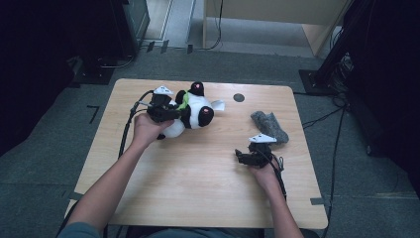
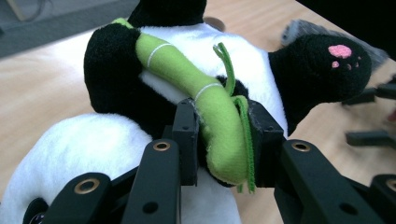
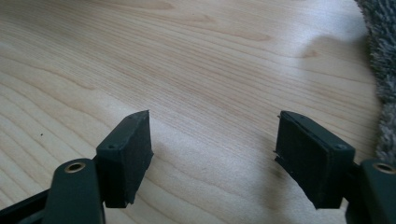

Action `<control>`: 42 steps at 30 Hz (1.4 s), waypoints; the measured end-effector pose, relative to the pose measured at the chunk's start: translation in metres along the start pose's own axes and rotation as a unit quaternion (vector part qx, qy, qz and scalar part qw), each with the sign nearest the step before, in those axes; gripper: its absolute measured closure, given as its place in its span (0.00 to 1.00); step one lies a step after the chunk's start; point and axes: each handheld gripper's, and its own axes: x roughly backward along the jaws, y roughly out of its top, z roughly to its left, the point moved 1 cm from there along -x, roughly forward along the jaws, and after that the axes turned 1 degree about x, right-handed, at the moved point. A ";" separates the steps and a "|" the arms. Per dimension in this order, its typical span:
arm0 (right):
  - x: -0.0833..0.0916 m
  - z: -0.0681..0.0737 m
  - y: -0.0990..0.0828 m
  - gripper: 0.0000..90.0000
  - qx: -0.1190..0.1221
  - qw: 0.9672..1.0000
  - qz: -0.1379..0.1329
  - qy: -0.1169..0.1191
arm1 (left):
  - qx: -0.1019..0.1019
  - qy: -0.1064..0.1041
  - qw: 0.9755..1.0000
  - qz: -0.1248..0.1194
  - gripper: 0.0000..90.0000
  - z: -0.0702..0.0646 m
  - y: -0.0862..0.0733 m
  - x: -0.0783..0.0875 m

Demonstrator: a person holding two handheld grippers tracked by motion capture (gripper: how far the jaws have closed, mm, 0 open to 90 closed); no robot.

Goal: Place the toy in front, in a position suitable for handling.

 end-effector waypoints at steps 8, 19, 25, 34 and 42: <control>0.002 -0.004 0.007 0.31 -0.003 1.000 0.010 0.004 | -0.007 -0.014 1.000 0.007 0.77 -0.018 -0.011 0.007; 0.021 -0.018 0.024 0.37 -0.010 0.999 -0.030 0.008 | -0.008 -0.040 0.999 0.015 0.77 -0.046 -0.024 0.018; 0.025 -0.024 0.031 0.35 -0.011 0.999 -0.037 0.006 | -0.021 -0.051 0.998 0.015 0.77 -0.063 -0.031 0.023; 0.030 -0.039 0.037 0.37 -0.018 0.999 -0.047 -0.014 | -0.037 -0.070 0.997 0.021 0.76 -0.087 -0.042 0.024; 0.036 -0.055 0.039 0.36 -0.024 0.997 -0.050 -0.053 | -0.044 -0.093 0.994 0.024 0.76 -0.098 -0.052 0.021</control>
